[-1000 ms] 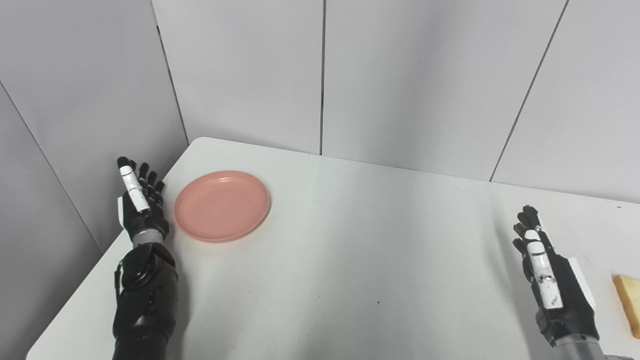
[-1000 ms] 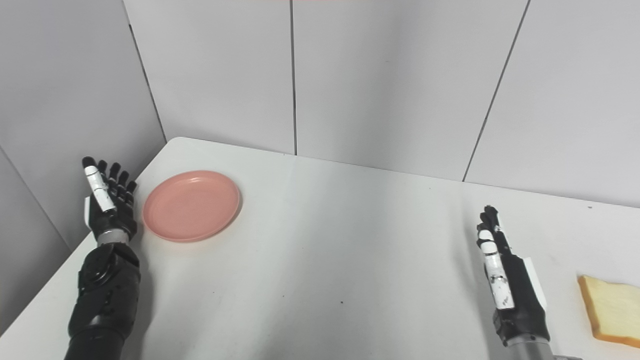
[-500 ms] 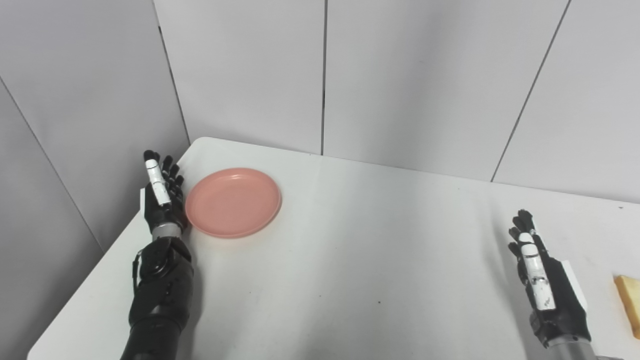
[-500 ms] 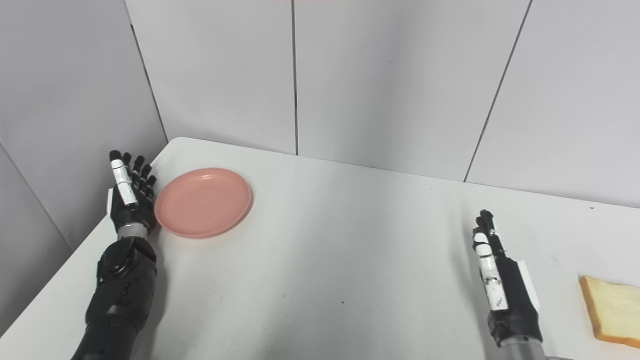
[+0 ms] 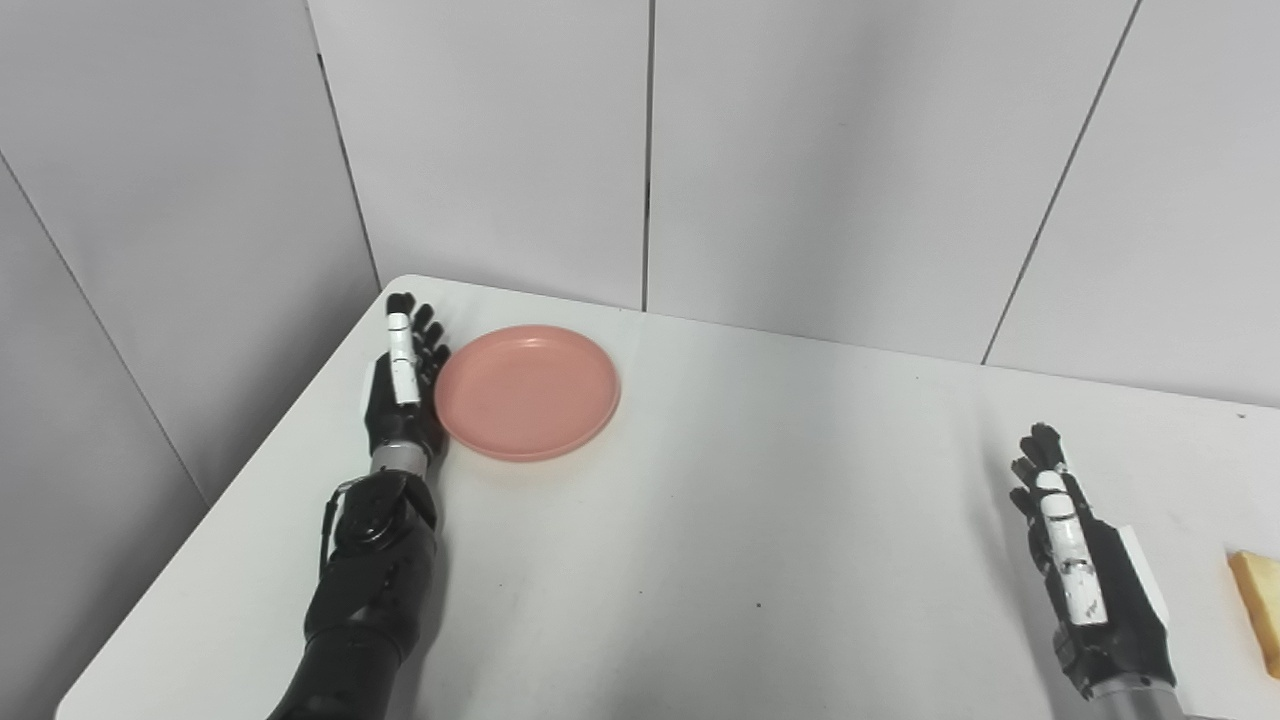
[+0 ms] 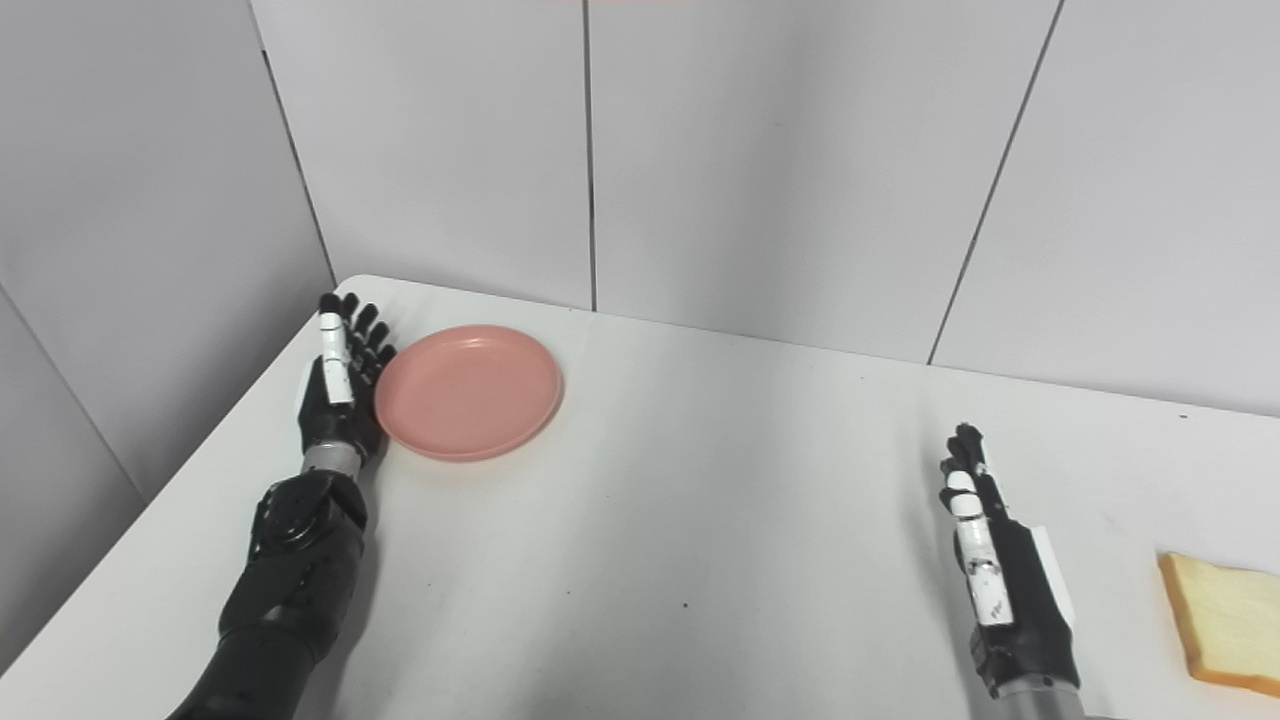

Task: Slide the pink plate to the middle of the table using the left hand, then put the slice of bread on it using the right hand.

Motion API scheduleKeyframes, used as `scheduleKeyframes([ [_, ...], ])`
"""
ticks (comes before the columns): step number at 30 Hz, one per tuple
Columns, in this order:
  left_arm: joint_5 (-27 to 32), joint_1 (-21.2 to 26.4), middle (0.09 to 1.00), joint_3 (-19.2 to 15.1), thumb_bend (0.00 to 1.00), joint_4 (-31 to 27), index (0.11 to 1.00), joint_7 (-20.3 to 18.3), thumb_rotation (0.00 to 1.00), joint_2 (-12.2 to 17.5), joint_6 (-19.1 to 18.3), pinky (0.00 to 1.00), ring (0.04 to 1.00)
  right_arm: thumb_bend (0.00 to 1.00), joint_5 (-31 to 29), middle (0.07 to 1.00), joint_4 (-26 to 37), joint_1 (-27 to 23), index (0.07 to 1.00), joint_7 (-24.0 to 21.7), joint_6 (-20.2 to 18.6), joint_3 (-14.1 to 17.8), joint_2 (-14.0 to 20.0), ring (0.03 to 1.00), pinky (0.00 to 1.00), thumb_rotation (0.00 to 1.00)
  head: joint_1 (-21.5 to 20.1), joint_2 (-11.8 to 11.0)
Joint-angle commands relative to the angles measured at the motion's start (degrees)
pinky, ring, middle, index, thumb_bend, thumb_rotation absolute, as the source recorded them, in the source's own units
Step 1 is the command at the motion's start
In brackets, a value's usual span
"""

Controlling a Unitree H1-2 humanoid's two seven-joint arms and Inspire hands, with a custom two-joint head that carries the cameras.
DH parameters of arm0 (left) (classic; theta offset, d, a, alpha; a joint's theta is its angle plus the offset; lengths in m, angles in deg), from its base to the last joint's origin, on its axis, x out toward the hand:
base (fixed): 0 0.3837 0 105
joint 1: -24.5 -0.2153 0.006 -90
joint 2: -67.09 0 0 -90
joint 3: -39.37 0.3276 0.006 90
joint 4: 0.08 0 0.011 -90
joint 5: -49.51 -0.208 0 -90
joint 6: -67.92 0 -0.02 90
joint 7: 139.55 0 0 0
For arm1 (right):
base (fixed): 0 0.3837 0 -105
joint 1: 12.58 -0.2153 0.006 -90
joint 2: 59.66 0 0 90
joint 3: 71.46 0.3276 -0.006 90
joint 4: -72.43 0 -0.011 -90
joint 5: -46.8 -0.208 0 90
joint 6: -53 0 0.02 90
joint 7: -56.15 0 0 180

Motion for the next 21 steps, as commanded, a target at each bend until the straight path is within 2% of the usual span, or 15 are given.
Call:
scheduleKeyframes([
  [1, -0.7, 0.4, 0.981, 0.9, 0.77, 1.7, 0.992, -0.9, 1.0, -0.3, -2.8, 0.98, 0.976, 0.0, -0.6, 1.0, 0.4, -1.3, 1.0, -0.2, 3.4, 0.2, 0.0, 1.0, 1.0, 1.0, -1.5, -0.1],
  [2, -0.7, 0.4, 0.974, 1.1, 0.81, 1.9, 0.986, -1.1, 0.99, -0.4, -2.9, 0.97, 0.971, 0.01, -0.3, 1.0, 0.1, -1.2, 1.0, -0.1, 3.6, 0.1, 0.1, 1.0, 1.0, 1.0, -1.7, -0.2],
  [5, -1.0, -0.2, 0.974, 2.1, 0.85, 0.2, 0.987, -1.4, 0.98, -1.1, -3.9, 0.97, 0.975, 0.03, 1.3, 1.0, -1.6, -1.2, 1.0, 0.4, 5.1, -0.3, 0.2, 1.0, 1.0, 1.0, -3.3, -0.3],
  [8, -1.5, -0.8, 0.977, 2.8, 0.81, -1.2, 0.977, -1.6, 0.99, -1.5, -4.5, 0.99, 0.985, 0.07, 2.3, 1.0, -3.0, -1.2, 1.0, 0.6, 6.3, -0.5, 0.1, 1.0, 1.0, 1.0, -5.1, -0.2],
  [9, -1.7, -0.9, 0.971, 3.1, 0.81, -1.1, 0.966, -2.0, 0.99, -1.5, -4.3, 0.98, 0.978, 0.09, 2.2, 1.0, -3.4, -1.2, 1.0, 0.6, 6.8, -0.6, -0.1, 1.0, 1.0, 1.0, -6.8, 0.0],
  [12, -2.3, -1.4, 0.977, 4.4, 0.8, -1.7, 0.972, -4.0, 1.0, -1.3, -4.4, 0.99, 0.982, 0.13, 1.6, 1.0, -4.2, -1.2, 1.0, 0.5, 7.6, -0.6, -0.6, 1.0, 1.0, 1.0, -8.7, 0.1],
  [13, -2.1, -1.6, 0.984, 4.6, 0.8, -2.0, 0.983, -4.9, 1.0, -1.2, -4.6, 0.99, 0.989, 0.14, 1.9, 1.0, -4.4, -1.2, 1.0, 0.5, 7.8, -0.8, -0.7, 1.0, 1.0, 1.0, -10.8, 0.5],
  [18, -0.5, -2.3, 0.976, 4.5, 0.79, -4.9, 0.981, -6.5, 1.0, -1.9, -6.8, 0.98, 0.982, 0.2, 5.2, 1.0, -6.1, -1.3, 1.0, 2.2, 9.2, -1.7, -1.2, 1.0, 0.99, 1.0, -13.6, 1.3],
  [21, 0.8, -3.5, 0.985, 5.1, 0.79, -8.0, 0.995, -9.1, 1.0, -2.1, -8.6, 0.99, 0.991, 0.22, 6.6, 1.0, -6.9, -1.6, 1.0, 2.9, 9.8, -2.0, -1.5, 0.996, 0.98, 1.0, -15.1, 2.4],
])
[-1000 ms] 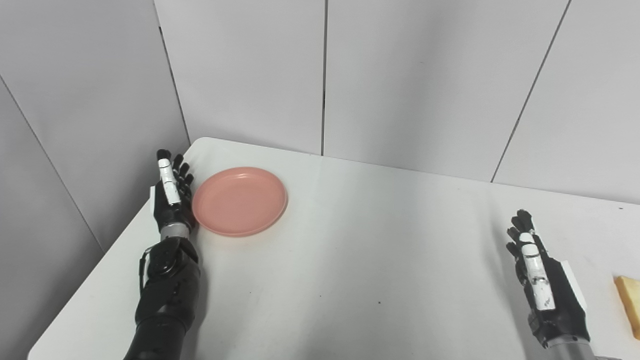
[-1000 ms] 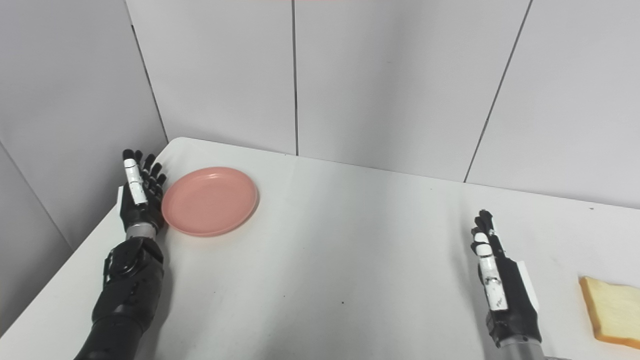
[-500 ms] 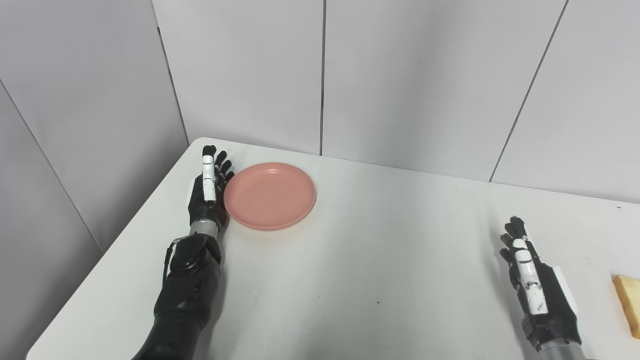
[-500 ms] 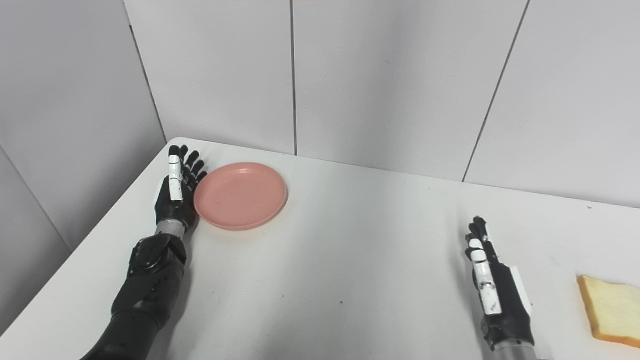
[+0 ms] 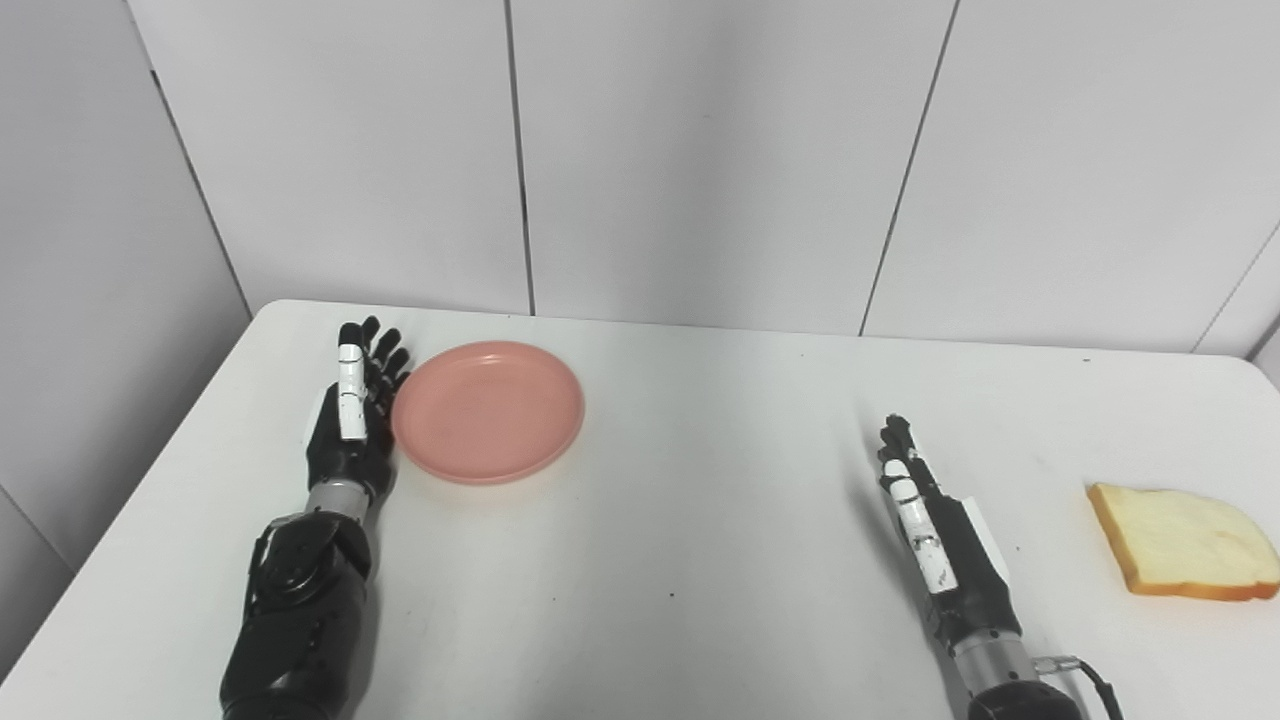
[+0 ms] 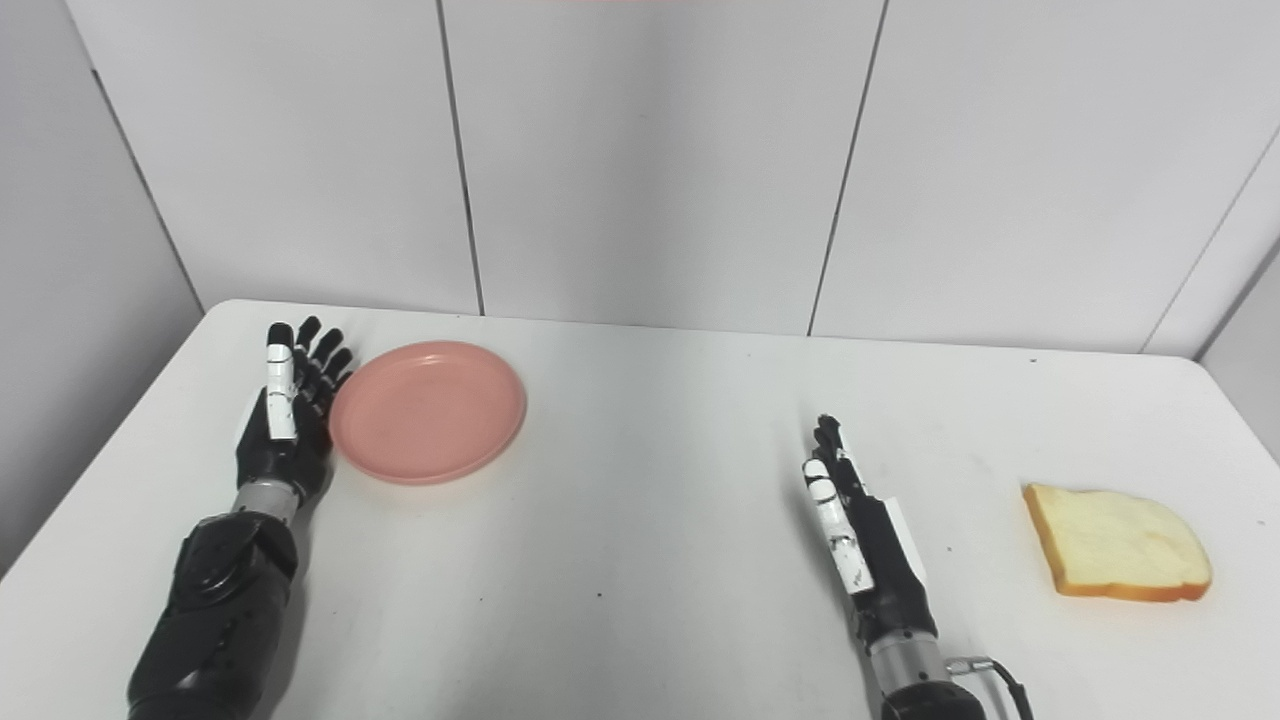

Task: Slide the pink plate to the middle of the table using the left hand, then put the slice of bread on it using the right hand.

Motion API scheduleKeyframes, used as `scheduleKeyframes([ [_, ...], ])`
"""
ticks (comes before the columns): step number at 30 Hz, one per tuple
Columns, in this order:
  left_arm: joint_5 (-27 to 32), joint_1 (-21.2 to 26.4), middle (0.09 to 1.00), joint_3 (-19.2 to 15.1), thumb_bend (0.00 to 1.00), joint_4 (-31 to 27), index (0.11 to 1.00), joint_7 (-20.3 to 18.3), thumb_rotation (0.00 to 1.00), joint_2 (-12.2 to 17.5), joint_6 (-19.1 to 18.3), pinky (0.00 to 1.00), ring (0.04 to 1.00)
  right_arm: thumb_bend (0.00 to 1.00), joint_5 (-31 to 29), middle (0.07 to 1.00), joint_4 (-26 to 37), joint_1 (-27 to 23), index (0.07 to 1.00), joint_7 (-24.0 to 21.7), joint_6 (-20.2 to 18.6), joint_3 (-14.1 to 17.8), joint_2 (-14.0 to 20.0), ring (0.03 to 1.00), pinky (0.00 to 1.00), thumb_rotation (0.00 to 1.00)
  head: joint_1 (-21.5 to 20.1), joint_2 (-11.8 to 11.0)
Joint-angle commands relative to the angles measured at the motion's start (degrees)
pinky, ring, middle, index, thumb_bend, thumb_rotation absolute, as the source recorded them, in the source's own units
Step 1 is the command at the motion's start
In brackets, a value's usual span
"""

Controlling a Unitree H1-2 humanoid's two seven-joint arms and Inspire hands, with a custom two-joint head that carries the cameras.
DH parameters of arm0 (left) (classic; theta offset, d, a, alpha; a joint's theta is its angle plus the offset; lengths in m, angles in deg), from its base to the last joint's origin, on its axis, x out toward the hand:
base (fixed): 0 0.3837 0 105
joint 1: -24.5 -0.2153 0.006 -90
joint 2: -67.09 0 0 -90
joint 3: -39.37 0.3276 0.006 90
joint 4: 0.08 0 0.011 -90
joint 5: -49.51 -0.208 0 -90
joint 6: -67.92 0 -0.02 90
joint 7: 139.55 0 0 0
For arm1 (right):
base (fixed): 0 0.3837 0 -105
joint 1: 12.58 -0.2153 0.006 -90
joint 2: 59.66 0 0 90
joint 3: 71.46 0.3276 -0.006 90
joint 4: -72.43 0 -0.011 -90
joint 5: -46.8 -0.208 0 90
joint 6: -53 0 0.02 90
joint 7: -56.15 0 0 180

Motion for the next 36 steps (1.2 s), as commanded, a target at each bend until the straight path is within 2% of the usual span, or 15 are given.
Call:
scheduleKeyframes([
  [1, 0.8, -1.1, 0.988, 0.6, 0.79, -2.2, 0.997, -2.1, 1.0, -0.2, -3.7, 1.0, 0.993, 0.22, 0.8, 1.0, 0.8, -1.6, 1.0, 1.1, 3.4, 0.0, -0.2, 0.995, 0.97, 1.0, 0.0, 0.1],
  [5, 0.0, -3.8, 0.975, 3.0, 0.8, -11.1, 0.978, -2.1, 0.99, -2.6, -8.0, 0.97, 0.979, 0.24, 1.3, 1.0, 0.2, -2.0, 1.0, 1.3, 3.9, -0.3, -0.2, 0.992, 0.97, 1.0, -0.7, 1.0],
  [9, -1.7, -6.0, 0.964, 6.2, 0.8, -19.4, 0.974, -1.1, 1.0, -4.7, -13.2, 0.97, 0.965, 0.23, 2.0, 1.0, 1.0, -2.0, 0.997, 1.9, 2.7, -0.6, -0.6, 0.985, 0.97, 1.0, -2.3, 2.2],
  [13, -2.6, -7.3, 0.976, 7.9, 0.79, -23.0, 0.984, -1.6, 1.0, -5.4, -16.4, 0.98, 0.972, 0.22, 2.3, 0.992, 1.5, -2.1, 0.99, 2.4, 2.2, -0.8, -1.1, 0.976, 0.96, 1.0, -3.4, 3.0],
  [20, -2.9, -8.5, 0.99, 10.4, 0.78, -27.0, 0.99, -2.7, 1.0, -6.7, -20.5, 1.0, 0.986, 0.25, 2.7, 0.999, 2.2, -2.3, 0.997, 2.4, 1.6, -1.1, -1.3, 0.98, 0.95, 1.0, -3.8, 4.1],
  [24, -3.9, -9.6, 1.0, 13.0, 0.78, -29.6, 1.0, -3.1, 1.0, -7.3, -22.5, 1.0, 0.999, 0.25, 3.4, 0.997, 3.0, -2.2, 0.994, 2.6, 1.0, -1.2, -1.3, 0.976, 0.94, 1.0, -3.7, 4.7],
  [29, -3.2, -10.5, 1.0, 14.1, 0.73, -30.4, 1.0, -4.0, 1.0, -8.5, -23.2, 1.0, 1.0, 0.24, 3.7, 0.988, 3.7, -2.2, 0.986, 2.5, 0.5, -1.1, -1.2, 0.973, 0.94, 1.0, -3.9, 5.3],
  [36, -4.8, -10.9, 0.999, 15.5, 0.72, -29.5, 1.0, -4.6, 1.0, -8.7, -22.6, 1.0, 0.998, 0.25, 2.7, 0.991, 3.2, -2.3, 0.991, 2.3, 1.7, -0.7, -1.2, 0.972, 0.94, 1.0, -3.9, 5.5],
])
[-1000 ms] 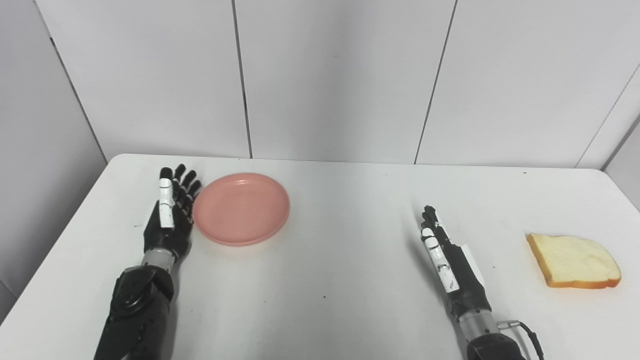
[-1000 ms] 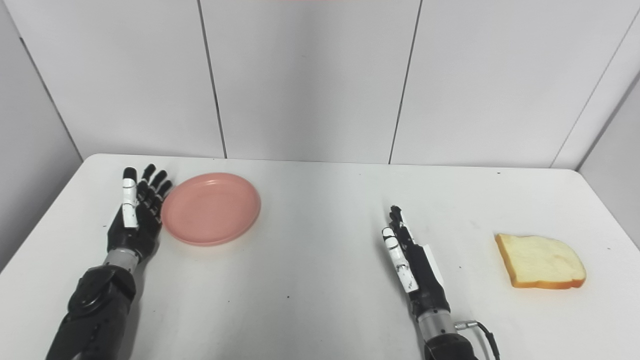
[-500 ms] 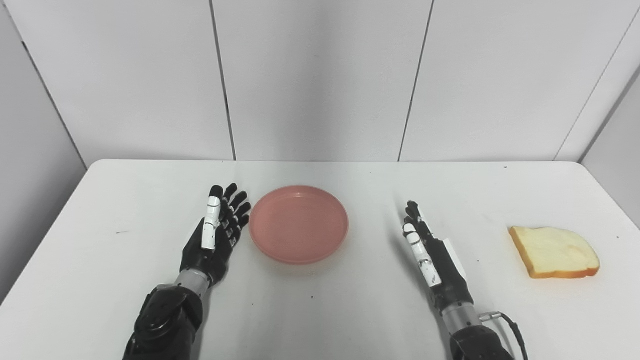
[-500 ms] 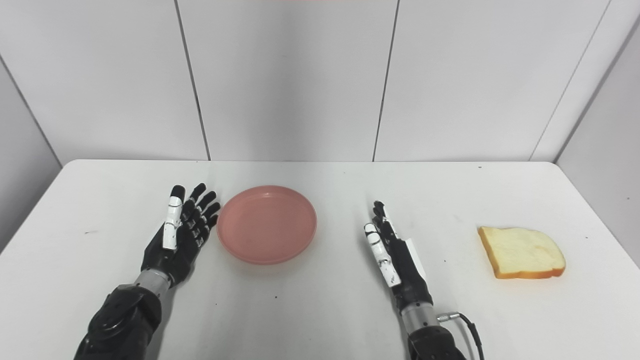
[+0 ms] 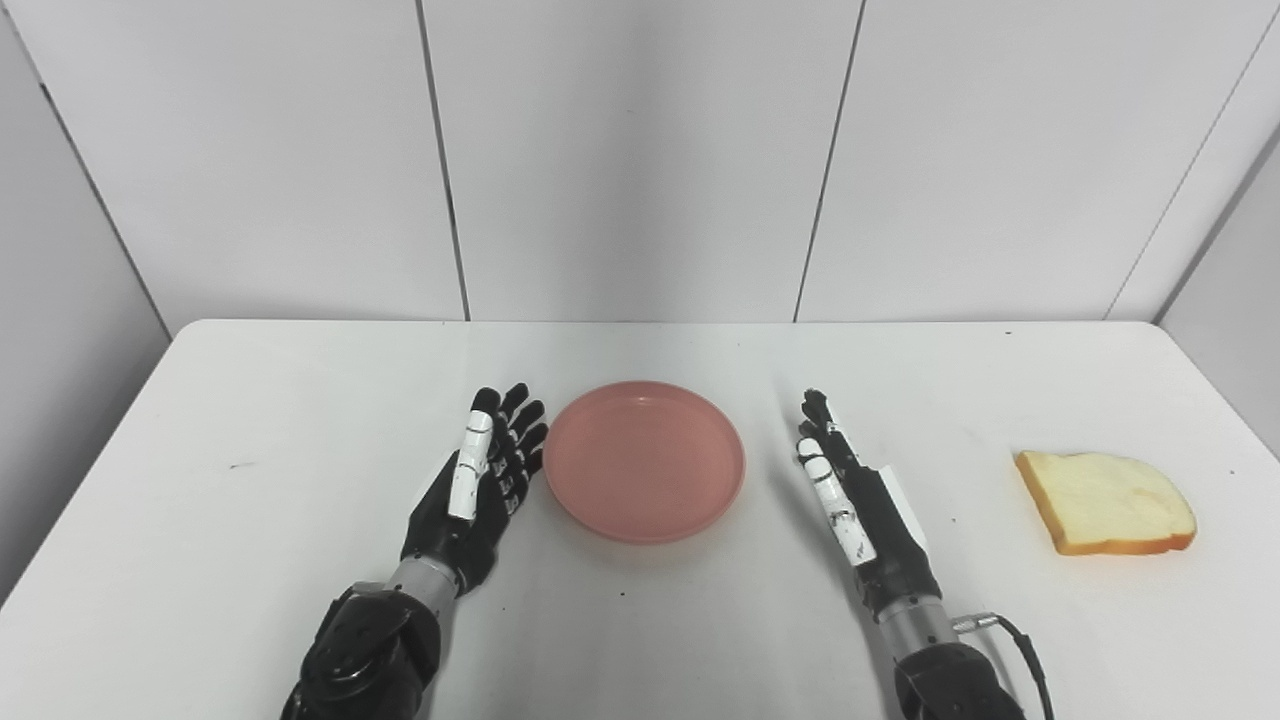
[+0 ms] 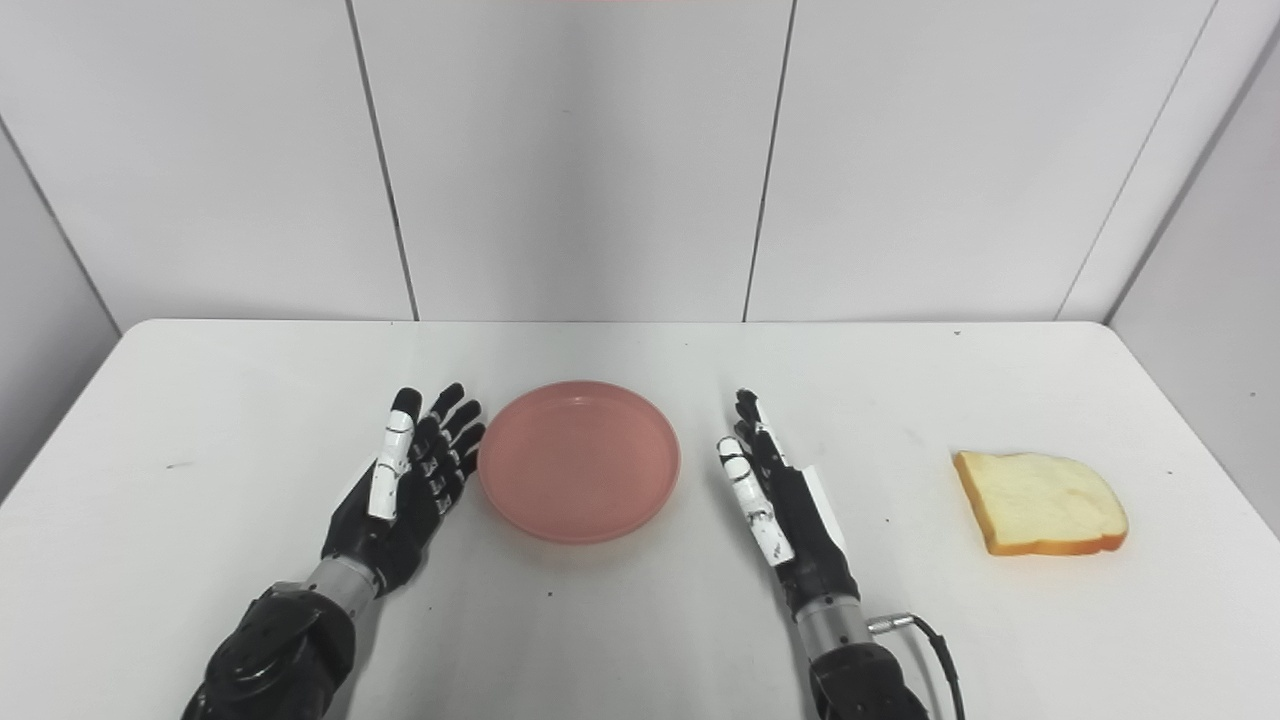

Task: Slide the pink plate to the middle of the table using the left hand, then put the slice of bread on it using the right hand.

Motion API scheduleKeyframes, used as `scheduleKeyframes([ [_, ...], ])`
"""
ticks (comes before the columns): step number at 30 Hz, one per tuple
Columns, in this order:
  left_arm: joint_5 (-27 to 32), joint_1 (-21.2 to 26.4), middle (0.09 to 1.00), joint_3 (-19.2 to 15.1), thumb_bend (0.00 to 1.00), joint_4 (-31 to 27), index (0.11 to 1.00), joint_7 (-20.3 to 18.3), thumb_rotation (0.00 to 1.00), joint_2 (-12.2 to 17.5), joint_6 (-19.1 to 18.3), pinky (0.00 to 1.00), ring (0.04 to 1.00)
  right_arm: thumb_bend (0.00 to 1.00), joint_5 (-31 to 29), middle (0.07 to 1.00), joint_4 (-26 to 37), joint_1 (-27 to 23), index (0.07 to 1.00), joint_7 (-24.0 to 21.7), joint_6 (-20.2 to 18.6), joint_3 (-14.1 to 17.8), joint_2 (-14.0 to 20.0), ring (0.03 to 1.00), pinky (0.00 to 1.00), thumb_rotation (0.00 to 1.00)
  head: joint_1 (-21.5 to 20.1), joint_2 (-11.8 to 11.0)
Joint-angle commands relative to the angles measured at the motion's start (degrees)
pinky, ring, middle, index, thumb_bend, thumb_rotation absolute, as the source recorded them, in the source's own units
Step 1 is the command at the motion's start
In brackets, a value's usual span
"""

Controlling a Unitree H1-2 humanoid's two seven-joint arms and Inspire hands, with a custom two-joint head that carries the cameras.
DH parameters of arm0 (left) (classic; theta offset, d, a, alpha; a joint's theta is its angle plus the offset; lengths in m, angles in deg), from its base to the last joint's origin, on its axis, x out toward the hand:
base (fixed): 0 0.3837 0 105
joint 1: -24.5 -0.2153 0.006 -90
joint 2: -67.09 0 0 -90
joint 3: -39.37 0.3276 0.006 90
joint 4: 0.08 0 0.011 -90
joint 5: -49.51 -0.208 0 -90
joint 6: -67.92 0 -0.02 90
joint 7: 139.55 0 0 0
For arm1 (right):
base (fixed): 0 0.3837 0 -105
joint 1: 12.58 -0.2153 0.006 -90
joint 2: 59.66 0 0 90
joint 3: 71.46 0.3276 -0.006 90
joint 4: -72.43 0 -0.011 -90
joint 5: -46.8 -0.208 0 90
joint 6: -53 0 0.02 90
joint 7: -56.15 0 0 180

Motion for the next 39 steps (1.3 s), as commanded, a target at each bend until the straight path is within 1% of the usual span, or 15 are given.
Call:
scheduleKeyframes([
  [1, -0.4, 0.7, 1.0, 0.9, 0.72, -0.3, 1.0, -1.7, 1.0, -0.1, 0.0, 1.0, 0.999, 0.25, -1.1, 0.992, 1.4, -1.9, 0.991, 0.2, 1.7, 0.5, -0.1, 0.974, 0.94, 1.0, 0.1, 0.0],
  [5, -0.1, 0.8, 1.0, 0.6, 0.74, 0.3, 1.0, -2.3, 1.0, 0.0, 0.4, 1.0, 1.0, 0.26, -0.4, 0.985, 2.4, -1.8, 0.986, 0.6, 0.0, 0.4, -0.1, 0.967, 0.94, 1.0, 0.0, 0.2],
  [8, -0.3, 0.8, 1.0, 0.8, 0.74, 0.0, 1.0, -2.4, 1.0, 0.1, 0.2, 1.0, 1.0, 0.26, -1.1, 0.991, 2.3, -1.8, 0.992, 0.2, 0.4, 0.5, -0.1, 0.975, 0.95, 1.0, -0.1, 0.5],
  [16, -0.5, 0.8, 0.998, 0.9, 0.74, 0.1, 1.0, -2.2, 1.0, 0.0, -0.3, 1.0, 0.993, 0.27, -0.6, 0.997, 2.9, -1.7, 0.996, 0.3, 0.3, 0.4, 0.2, 0.977, 0.94, 1.0, -0.5, 0.7],
  [19, -0.8, 0.7, 0.997, 1.0, 0.75, 0.1, 1.0, -2.1, 1.0, 0.0, -0.4, 1.0, 0.991, 0.28, -0.8, 0.996, 4.0, -1.7, 0.996, 0.4, -0.7, 0.7, 0.3, 0.98, 0.95, 1.0, -0.9, 0.6],
  [22, -0.9, 0.6, 0.995, 0.9, 0.75, 0.0, 1.0, -2.0, 1.0, -0.1, -0.5, 1.0, 0.991, 0.33, -0.9, 1.0, 5.2, -2.0, 0.998, -0.1, -2.1, 0.9, 0.9, 0.99, 0.96, 1.0, -1.4, 0.3],
  [24, -0.8, 0.5, 0.996, 0.9, 0.75, 0.1, 1.0, -2.0, 1.0, -0.1, -0.4, 1.0, 0.992, 0.39, -1.1, 1.0, 6.0, -2.2, 1.0, -0.5, -2.8, 1.1, 1.4, 0.998, 0.97, 1.0, -1.4, 0.3],
  [25, -1.1, 0.5, 0.996, 1.0, 0.75, 0.3, 1.0, -2.1, 1.0, 0.0, -0.1, 1.0, 0.993, 0.4, -1.3, 1.0, 6.7, -2.5, 1.0, -0.4, -3.3, 1.4, 1.7, 0.999, 0.98, 1.0, -2.2, -0.4],
  [28, -1.7, 0.3, 0.994, 1.4, 0.75, 0.7, 1.0, -2.1, 1.0, 0.2, 0.3, 1.0, 0.993, 0.53, -1.1, 1.0, 8.2, -3.6, 0.999, 0.1, -4.4, 2.4, 2.4, 1.0, 0.99, 1.0, -3.1, -1.3],
  [31, -2.0, 0.2, 0.995, 1.5, 0.75, 1.3, 1.0, -2.3, 1.0, 0.4, 0.7, 1.0, 0.992, 0.56, -1.3, 1.0, 9.4, -4.7, 1.0, 0.2, -3.8, 3.3, 3.0, 1.0, 1.0, 0.99, -4.4, -2.1],
  [34, -1.5, 0.2, 0.993, 1.0, 0.75, 2.0, 1.0, -2.6, 1.0, 0.4, 0.8, 1.0, 0.991, 0.6, -1.5, 1.0, 11.5, -6.3, 0.997, 0.4, -5.2, 4.2, 3.6, 0.998, 0.99, 0.96, -6.3, -3.4],
  [35, -1.1, 0.2, 0.997, 0.8, 0.76, 2.3, 1.0, -2.8, 1.0, 0.4, 0.7, 1.0, 0.997, 0.61, -1.4, 1.0, 12.0, -6.7, 0.998, 0.3, -5.6, 4.4, 3.9, 0.998, 1.0, 0.95, -6.3, -3.4],
  [36, -1.2, 0.2, 0.998, 0.7, 0.75, 2.5, 1.0, -2.9, 1.0, 0.4, 0.6, 1.0, 0.997, 0.62, -1.2, 1.0, 12.6, -7.4, 0.999, -0.1, -5.8, 4.6, 4.7, 0.996, 0.99, 0.94, -7.3, -4.2],
  [37, -1.3, 0.2, 0.997, 0.7, 0.75, 2.5, 1.0, -3.0, 1.0, 0.5, 0.5, 1.0, 0.997, 0.62, -1.1, 1.0, 13.0, -7.9, 1.0, -0.3, -6.0, 4.6, 5.2, 0.995, 0.98, 0.94, -7.3, -4.2],
  [39, -1.4, 0.2, 0.995, 0.4, 0.75, 3.1, 1.0, -3.1, 1.0, 0.5, 1.0, 1.0, 0.995, 0.66, -0.5, 1.0, 14.2, -9.4, 1.0, -1.0, -7.7, 4.7, 6.9, 0.994, 0.99, 0.94, -9.5, -5.3],
])
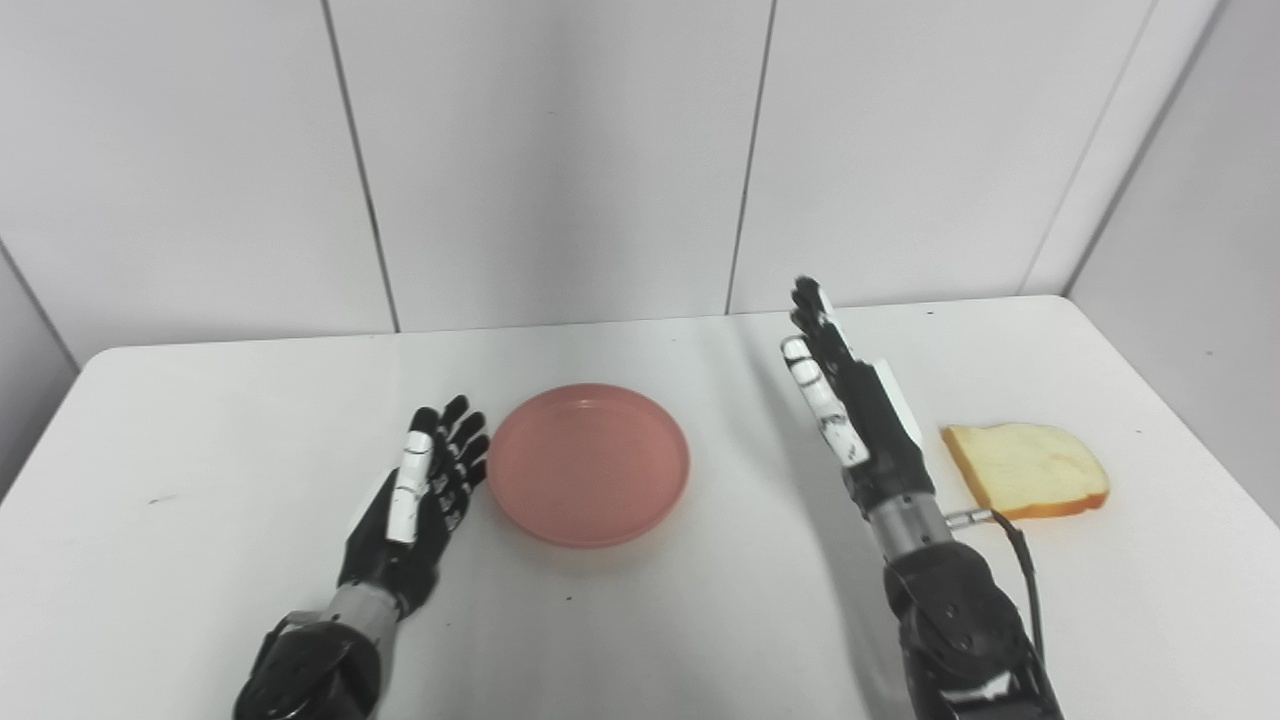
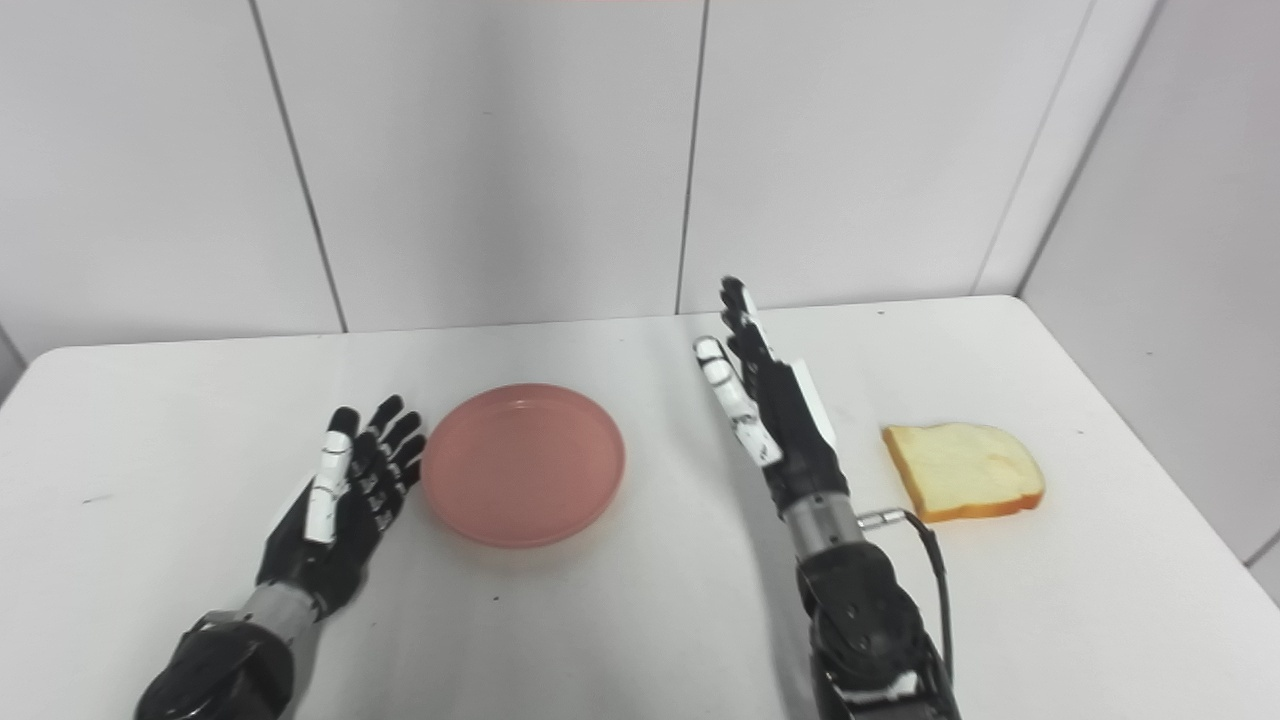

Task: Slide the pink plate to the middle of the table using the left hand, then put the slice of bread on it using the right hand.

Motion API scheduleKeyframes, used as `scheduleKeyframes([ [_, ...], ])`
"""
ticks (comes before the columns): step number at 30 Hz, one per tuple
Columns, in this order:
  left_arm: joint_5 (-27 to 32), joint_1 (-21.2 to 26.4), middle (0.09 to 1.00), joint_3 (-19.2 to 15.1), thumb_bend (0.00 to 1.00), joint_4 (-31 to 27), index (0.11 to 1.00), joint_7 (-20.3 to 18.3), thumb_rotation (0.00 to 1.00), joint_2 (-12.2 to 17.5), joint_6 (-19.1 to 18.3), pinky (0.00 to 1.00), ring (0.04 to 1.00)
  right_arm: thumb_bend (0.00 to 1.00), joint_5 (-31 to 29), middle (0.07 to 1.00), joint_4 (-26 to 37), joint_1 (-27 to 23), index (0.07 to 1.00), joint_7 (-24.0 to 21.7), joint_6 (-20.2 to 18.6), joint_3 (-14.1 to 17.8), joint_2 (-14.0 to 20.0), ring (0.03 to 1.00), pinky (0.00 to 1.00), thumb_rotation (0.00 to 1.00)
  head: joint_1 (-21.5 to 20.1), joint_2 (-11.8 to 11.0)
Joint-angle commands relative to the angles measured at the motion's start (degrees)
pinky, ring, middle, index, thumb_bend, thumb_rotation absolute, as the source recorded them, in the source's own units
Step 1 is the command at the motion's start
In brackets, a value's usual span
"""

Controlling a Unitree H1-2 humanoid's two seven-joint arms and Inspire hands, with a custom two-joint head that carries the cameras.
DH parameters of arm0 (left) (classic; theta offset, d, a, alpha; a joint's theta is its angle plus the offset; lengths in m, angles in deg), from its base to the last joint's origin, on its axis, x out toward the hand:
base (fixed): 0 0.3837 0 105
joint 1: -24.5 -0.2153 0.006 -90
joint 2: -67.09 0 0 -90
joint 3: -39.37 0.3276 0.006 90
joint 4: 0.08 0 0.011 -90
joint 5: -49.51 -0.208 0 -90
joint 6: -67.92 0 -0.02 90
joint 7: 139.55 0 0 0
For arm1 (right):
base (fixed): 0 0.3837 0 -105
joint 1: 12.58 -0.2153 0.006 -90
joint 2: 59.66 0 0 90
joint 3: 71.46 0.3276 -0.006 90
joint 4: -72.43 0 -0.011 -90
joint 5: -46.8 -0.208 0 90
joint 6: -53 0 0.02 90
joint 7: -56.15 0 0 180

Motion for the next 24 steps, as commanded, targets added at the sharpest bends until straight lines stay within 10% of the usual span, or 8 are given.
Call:
scheduleKeyframes([
  [1, 0.2, 0.0, 0.995, 0.0, 0.75, 1.3, 1.0, -1.2, 1.0, 0.2, -0.6, 1.0, 0.994, 0.67, 0.7, 1.0, 3.3, -3.6, 1.0, -0.8, -1.3, 0.7, 2.9, 0.994, 0.99, 0.94, -1.2, -0.5],
  [9, 0.5, -0.4, 1.0, -0.9, 0.74, 3.3, 1.0, -3.6, 1.0, 1.2, 2.3, 1.0, 1.0, 0.71, 6.6, 0.995, 5.8, -8.2, 0.989, -4.4, -4.7, -0.5, 12.1, 0.923, 0.85, 0.89, -5.1, -2.2],
  [17, 1.8, -0.4, 0.986, -2.2, 0.78, 6.1, 0.985, -5.3, 1.0, 2.1, 4.2, 0.96, 0.977, 0.89, 6.1, 0.997, 6.8, -12.0, 0.998, -12.2, -10.1, -0.6, 21.6, 0.976, 0.92, 0.57, -7.9, -2.6],
  [24, 3.7, -0.2, 0.975, -3.2, 0.78, 8.0, 0.97, -7.4, 1.0, 3.1, 5.9, 0.95, 0.968, 1.0, 12.4, 0.97, 9.0, -14.0, 0.972, -19.1, -19.5, -2.9, 31.5, 0.957, 0.89, 0.5, -9.8, -2.2],
])
